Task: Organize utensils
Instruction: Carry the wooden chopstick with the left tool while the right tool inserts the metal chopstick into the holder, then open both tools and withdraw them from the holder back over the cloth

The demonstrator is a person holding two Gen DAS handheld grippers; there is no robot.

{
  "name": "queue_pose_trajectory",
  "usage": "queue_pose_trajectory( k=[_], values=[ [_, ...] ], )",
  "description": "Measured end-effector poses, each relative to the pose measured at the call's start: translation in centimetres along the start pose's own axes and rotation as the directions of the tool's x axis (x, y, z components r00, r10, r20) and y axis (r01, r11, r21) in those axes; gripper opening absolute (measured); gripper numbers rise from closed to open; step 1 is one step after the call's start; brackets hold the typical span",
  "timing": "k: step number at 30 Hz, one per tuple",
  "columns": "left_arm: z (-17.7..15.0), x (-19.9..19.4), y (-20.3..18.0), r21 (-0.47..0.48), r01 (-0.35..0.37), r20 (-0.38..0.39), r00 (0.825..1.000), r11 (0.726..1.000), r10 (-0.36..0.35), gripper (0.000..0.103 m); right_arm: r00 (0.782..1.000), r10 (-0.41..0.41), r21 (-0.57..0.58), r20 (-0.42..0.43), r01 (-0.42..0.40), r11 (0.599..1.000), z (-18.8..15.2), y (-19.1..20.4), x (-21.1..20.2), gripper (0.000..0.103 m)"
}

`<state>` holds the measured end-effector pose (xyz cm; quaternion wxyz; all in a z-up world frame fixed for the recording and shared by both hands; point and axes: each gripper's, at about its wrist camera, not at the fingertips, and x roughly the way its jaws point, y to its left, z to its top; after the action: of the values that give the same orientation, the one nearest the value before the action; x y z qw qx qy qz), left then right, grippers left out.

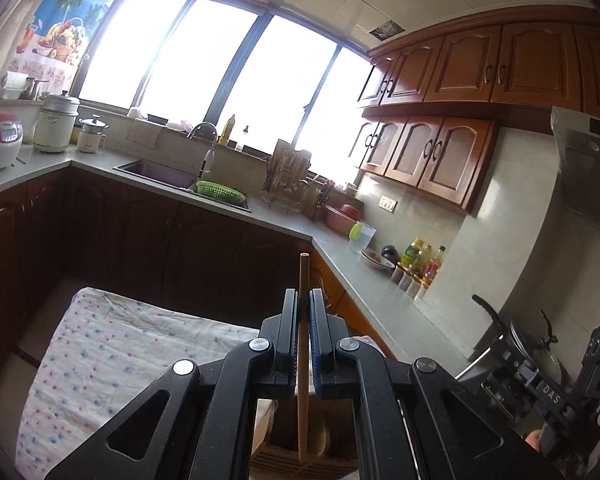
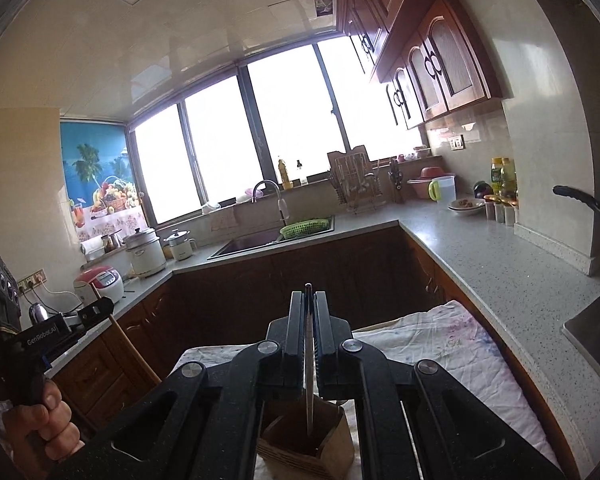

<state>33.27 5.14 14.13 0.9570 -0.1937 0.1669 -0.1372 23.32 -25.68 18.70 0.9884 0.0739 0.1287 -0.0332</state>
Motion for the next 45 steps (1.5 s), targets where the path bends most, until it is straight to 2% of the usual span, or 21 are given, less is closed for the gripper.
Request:
queue_pose_trajectory(
  k=[9, 16, 29, 33, 35, 36, 37, 39, 40, 42, 45],
  values=[
    [-4.4, 7.9, 1.5, -0.037, -0.042, -0.037, 0.998, 0.998, 0.041, 0.003, 0.997, -0.037, 0.013, -0.072, 0.038, 0.999, -3.9, -1.2, 4.5, 0.004],
    [-6.5, 11.6, 1.5, -0.012, -0.055, -0.122, 0.991, 0.998, 0.054, 0.003, 0.991, -0.060, 0.009, -0.121, 0.061, 0.998, -6.9, -1.6, 6.3, 0.004],
    [-4.9, 11.8, 1.8, -0.003, -0.052, -0.160, 0.986, 0.999, 0.050, 0.005, 0.991, -0.060, 0.017, -0.123, 0.062, 0.998, -6.6, -1.4, 6.3, 0.004],
    [-4.8, 10.5, 2.3, -0.020, -0.057, -0.166, 0.985, 0.998, 0.053, 0.028, 0.989, -0.053, 0.035, -0.139, 0.059, 0.998, -6.4, -1.9, 6.5, 0.010],
    [-4.6, 9.4, 2.3, -0.022, -0.056, -0.157, 0.986, 0.998, 0.052, 0.039, 0.989, -0.051, 0.050, -0.139, 0.058, 0.997, -6.2, -2.3, 6.3, 0.020],
    [-4.4, 8.8, 2.2, -0.019, -0.062, -0.156, 0.986, 0.998, 0.058, 0.052, 0.990, -0.050, 0.055, -0.134, 0.058, 0.997, -6.2, -2.4, 6.0, 0.033],
    [-4.3, 8.2, 2.1, -0.012, -0.064, -0.146, 0.987, 0.998, 0.061, 0.060, 0.991, -0.050, 0.060, -0.124, 0.058, 0.997, -6.0, -2.5, 5.7, 0.048],
    [-4.5, 6.4, 2.0, 0.006, -0.072, -0.126, 0.989, 0.997, 0.072, 0.064, 0.994, -0.046, 0.071, -0.098, 0.053, 0.996, -5.7, -2.6, 4.7, 0.063],
    [-4.5, 5.6, 2.0, 0.009, -0.079, -0.124, 0.989, 0.997, 0.080, 0.070, 0.995, -0.045, 0.076, -0.084, 0.051, 0.996, -5.6, -2.7, 4.1, 0.072],
    [-5.4, 3.6, 2.1, 0.008, -0.082, -0.114, 0.990, 0.997, 0.082, 0.074, 0.998, -0.035, 0.087, -0.061, 0.041, 0.995, -5.4, -2.8, 2.9, 0.085],
    [-6.5, 0.6, 2.6, 0.003, -0.099, -0.111, 0.989, 0.995, 0.099, 0.077, 0.999, -0.021, 0.100, -0.032, 0.024, 0.995, -5.5, -2.9, 1.0, 0.094]
  ],
)
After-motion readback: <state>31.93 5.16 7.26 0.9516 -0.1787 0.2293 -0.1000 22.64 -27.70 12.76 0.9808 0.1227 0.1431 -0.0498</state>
